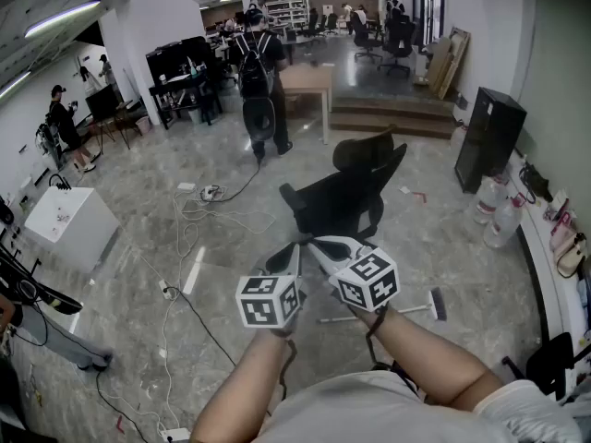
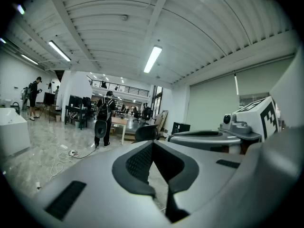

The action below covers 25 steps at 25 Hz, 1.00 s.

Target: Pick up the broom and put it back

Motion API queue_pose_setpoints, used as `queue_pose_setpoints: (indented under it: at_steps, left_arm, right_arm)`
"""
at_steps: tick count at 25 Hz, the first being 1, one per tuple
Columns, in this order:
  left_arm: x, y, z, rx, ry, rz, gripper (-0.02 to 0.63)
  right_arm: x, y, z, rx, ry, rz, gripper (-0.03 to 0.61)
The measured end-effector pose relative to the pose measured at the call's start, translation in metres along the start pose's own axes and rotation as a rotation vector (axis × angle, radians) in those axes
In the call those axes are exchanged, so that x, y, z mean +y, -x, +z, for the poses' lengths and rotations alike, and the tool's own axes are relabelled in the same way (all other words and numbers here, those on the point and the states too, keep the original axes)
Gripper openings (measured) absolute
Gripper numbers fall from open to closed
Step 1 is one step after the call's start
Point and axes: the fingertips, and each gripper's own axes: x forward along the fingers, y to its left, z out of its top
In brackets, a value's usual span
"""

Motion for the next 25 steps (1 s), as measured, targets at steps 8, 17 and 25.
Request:
queue_pose_setpoints:
  at_steps: [8,17,25]
  left_arm:
    - [0.005,-0.01,0.003,-0.011,0.013,0.006,0.005]
    - [0.018,-0.066,-0.01,0.007,0.033,0.034,0.005]
    - [0.047,-0.164,-0.024,0.027,0.054,0.132,0.005]
  right_arm:
    - [-0.019,-0.005,-0.004,0.005,-0.046,-0.014,0.003]
    - [-0.074,-0.027,-0.028,0.038,-0.063,0.007,0.005]
    - [-0.17,-0.081,-0.058,0.075,-0.087,0.105,0.006]
